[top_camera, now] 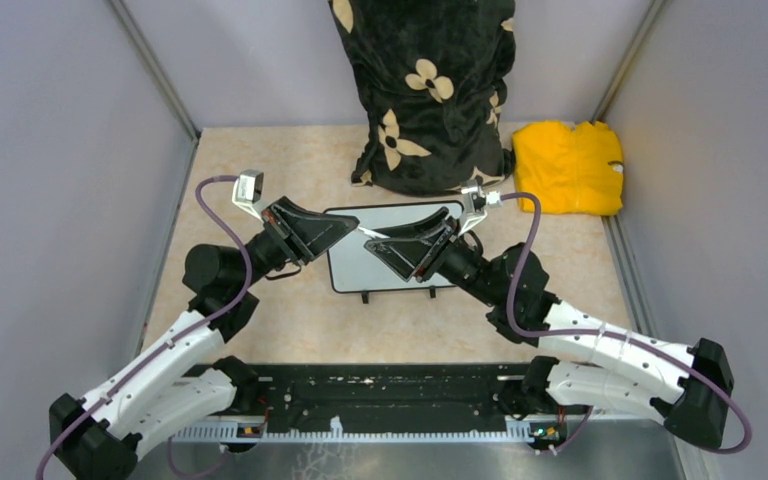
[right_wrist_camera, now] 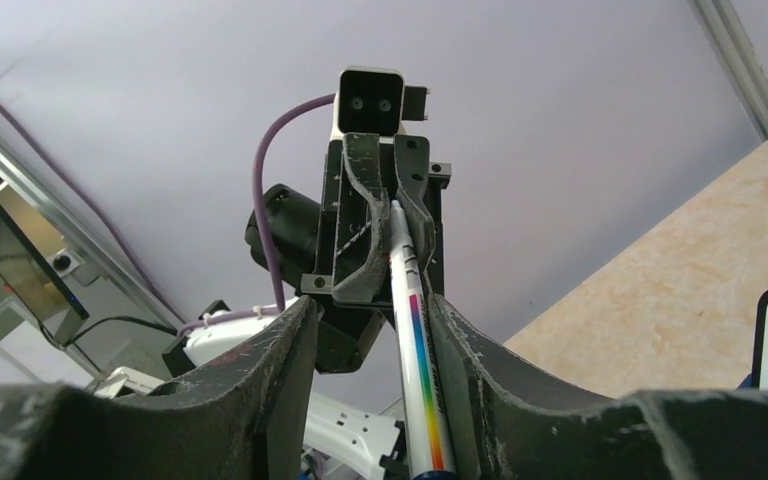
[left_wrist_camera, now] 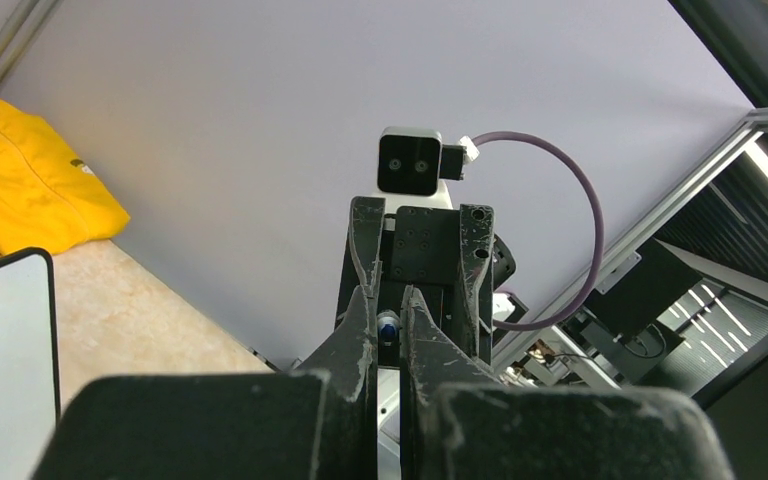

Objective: Write a sentence on the whiteboard

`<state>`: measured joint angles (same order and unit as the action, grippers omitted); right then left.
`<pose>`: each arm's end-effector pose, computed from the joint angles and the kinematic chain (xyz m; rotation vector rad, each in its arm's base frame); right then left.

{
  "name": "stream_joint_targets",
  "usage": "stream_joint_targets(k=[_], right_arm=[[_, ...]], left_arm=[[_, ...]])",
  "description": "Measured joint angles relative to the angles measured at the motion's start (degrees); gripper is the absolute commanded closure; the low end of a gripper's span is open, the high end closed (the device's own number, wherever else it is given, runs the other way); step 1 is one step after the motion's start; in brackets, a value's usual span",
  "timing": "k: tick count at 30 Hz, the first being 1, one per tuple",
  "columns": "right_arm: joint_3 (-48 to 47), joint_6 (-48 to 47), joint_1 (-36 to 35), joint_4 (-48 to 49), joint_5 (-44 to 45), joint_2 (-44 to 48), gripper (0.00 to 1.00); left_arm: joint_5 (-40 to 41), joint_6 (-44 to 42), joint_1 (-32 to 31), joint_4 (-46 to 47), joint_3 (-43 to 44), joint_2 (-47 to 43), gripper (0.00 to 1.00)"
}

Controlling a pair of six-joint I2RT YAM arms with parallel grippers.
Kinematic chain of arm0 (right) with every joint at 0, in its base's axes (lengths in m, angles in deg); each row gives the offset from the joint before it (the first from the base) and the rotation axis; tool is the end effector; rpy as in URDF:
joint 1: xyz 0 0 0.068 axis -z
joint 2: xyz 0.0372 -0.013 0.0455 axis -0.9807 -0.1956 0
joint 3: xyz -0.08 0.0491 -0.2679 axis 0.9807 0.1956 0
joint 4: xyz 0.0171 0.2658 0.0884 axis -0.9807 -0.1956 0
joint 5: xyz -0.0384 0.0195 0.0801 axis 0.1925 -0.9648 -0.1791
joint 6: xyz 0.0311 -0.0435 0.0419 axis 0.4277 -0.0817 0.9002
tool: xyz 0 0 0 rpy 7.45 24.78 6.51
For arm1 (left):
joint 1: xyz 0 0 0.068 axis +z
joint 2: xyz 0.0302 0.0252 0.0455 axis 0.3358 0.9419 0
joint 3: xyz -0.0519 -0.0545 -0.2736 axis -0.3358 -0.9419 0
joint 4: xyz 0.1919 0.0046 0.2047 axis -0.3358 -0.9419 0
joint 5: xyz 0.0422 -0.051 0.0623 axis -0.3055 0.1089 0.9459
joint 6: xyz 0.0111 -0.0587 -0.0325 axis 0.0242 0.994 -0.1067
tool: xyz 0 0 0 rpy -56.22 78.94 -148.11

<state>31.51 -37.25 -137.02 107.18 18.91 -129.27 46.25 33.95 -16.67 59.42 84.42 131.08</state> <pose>0.1224 0.2069 0.3903 -0.2427 1.2511 1.6232 0.1567 -0.1431 0.3914 0.1924 1.2288 -1.7270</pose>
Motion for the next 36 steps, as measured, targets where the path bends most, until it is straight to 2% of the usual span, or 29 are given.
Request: stream_joint_targets(k=[3,9,17,27,36], right_arm=[[0.0,0.1,0.2,-0.5,0.0,0.3,0.56],[0.1,0.5,0.4,-0.9,0.0,0.6,0.64],[0.4,1.1,0.5,-0.4,0.3,0.6,0.66],[0.4,1.7,0.7,0.9,1.2,-0.3,0.74],[1.3,2.5,0.7,2.1,2.6,-0.5,0.76]], left_arm=[[-0.5,0.6,0.0,0.0,0.0,0.4,1.0],[-1.0,1.2,0.0,0.2,0.0,0.5,1.0],[-0.9,2.1,0.0,0.2,0.0,0.4,1.0],[-0.3,2.2,0.0,0.2,-0.1,0.4,1.0],[-0.1,1.8,0.0,0.0,-0.2,0.4,1.0]])
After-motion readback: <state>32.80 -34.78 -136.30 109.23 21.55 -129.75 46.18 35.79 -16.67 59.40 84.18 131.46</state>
